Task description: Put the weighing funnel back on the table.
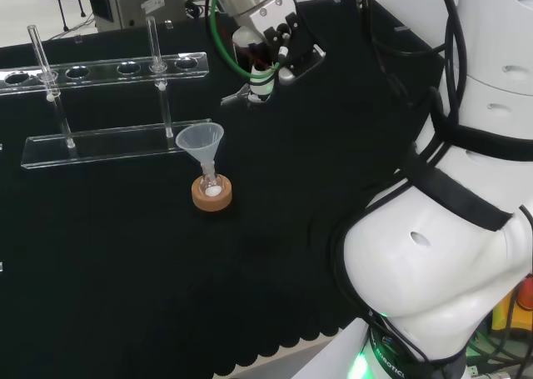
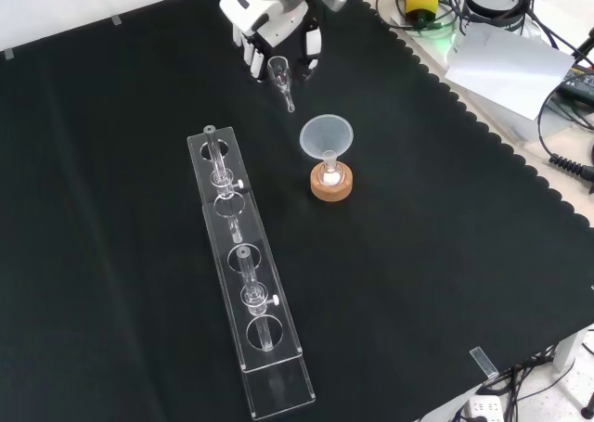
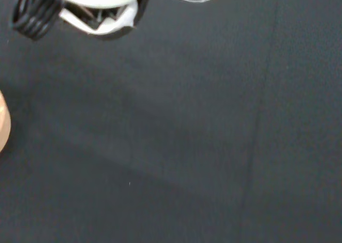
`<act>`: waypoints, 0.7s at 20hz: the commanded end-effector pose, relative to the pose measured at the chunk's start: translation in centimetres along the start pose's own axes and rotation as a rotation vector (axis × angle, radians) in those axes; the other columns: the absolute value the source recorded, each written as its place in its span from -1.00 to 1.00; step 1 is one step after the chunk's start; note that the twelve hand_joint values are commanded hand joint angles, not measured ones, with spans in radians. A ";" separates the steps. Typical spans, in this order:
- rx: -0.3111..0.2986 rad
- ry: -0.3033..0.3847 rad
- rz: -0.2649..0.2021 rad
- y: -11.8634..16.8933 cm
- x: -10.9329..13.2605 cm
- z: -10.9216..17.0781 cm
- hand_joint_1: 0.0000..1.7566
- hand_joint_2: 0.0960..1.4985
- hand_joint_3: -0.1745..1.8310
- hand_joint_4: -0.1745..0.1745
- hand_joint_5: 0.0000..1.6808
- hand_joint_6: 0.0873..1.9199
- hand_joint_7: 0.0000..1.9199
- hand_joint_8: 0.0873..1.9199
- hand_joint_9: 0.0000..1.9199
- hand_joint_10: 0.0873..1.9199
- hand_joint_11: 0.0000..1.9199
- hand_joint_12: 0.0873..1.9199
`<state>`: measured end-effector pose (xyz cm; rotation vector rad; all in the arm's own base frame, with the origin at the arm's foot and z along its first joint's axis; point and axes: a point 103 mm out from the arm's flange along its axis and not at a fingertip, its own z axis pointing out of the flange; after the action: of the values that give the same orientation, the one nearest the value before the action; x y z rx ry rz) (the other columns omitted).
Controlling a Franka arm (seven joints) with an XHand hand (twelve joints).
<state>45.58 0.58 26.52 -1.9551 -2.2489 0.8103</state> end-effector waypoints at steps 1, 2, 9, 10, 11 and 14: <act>-0.023 0.114 0.024 1.7 -2.2 2.4 0.28 -0.31 0.01 1.00 0.46 -0.18 0.13 -0.57 0.43 -1.00 0.19 -0.17; -0.024 0.120 0.024 2.0 -2.4 2.8 0.28 -0.31 0.01 1.00 0.46 -0.18 0.13 -0.57 0.43 -1.00 0.19 -0.18; -0.017 0.158 0.006 5.1 -3.1 5.6 0.28 -0.31 0.01 1.00 0.46 -0.18 0.14 -0.57 0.43 -1.00 0.19 -0.18; -0.016 0.156 0.009 5.6 -3.1 6.0 0.28 -0.31 0.01 1.00 0.46 -0.18 0.14 -0.57 0.43 -1.00 0.19 -0.18; -0.016 0.157 0.008 6.1 -3.0 6.5 0.28 -0.31 0.01 1.00 0.46 -0.18 0.14 -0.57 0.43 -1.00 0.19 -0.18; -0.025 0.178 0.006 7.5 -3.0 7.7 0.28 -0.31 0.01 1.00 0.46 -0.18 0.14 -0.57 0.43 -1.00 0.19 -0.18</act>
<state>48.28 -3.31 20.31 -1.9531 -2.1674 0.6438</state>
